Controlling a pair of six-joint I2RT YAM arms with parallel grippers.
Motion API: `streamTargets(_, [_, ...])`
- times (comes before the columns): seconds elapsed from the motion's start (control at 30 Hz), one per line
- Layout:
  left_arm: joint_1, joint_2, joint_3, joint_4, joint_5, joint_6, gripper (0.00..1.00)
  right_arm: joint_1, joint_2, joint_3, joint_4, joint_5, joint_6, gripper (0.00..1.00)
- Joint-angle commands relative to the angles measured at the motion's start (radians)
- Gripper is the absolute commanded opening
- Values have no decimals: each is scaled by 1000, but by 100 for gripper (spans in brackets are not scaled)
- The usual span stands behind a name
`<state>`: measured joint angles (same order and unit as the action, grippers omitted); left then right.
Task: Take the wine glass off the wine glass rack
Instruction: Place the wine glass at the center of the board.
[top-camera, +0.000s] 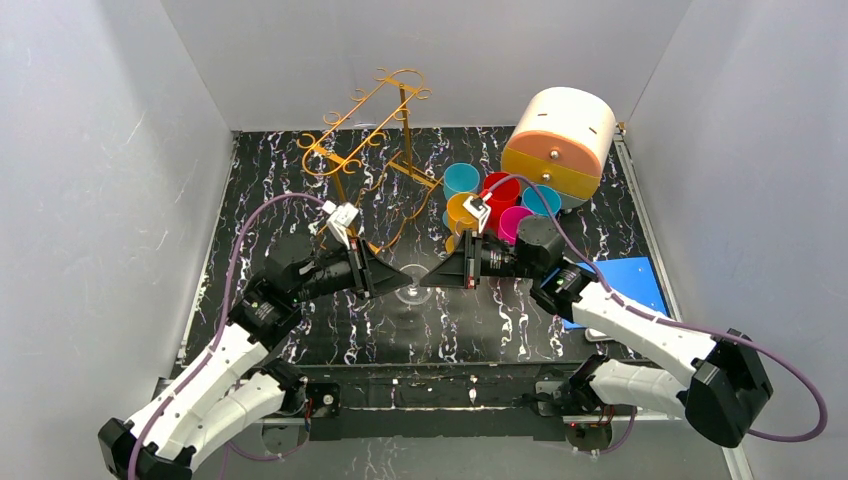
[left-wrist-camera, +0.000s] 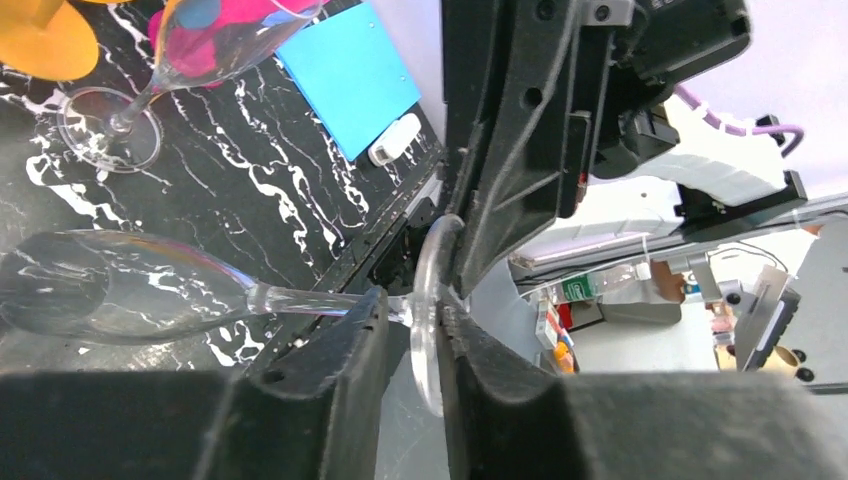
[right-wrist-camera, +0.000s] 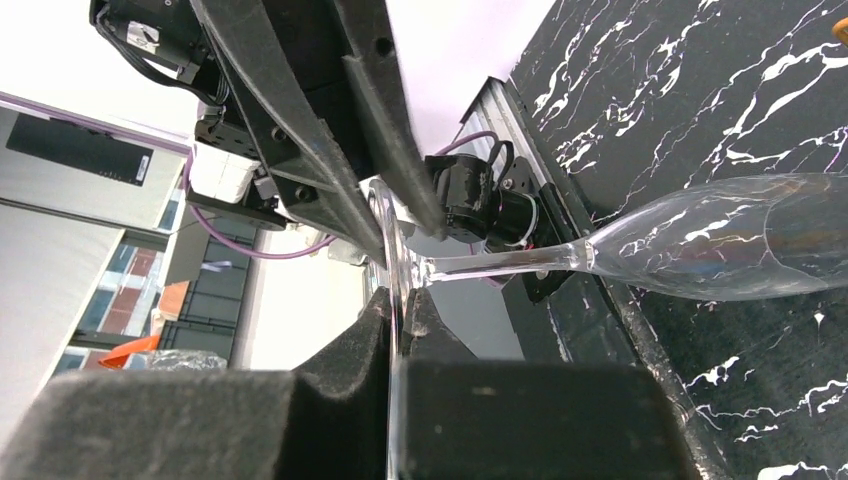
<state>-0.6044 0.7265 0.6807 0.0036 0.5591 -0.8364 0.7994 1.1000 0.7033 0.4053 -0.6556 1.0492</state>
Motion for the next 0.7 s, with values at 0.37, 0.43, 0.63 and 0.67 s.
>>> streamTargets(0.37, [-3,85,109,-267,171,193,24,6,-50,10,-37,62,-50,1])
streamTargets(0.43, [-3,93,94,-275,217,193,25,6,-37,13,-45,59,-60,1])
streamTargets(0.63, [-4,91,83,-265,242,175,35,6,-41,-15,12,74,-38,1])
streamTargets(0.67, [-5,86,86,-263,231,175,36,6,-43,-16,12,74,-40,1])
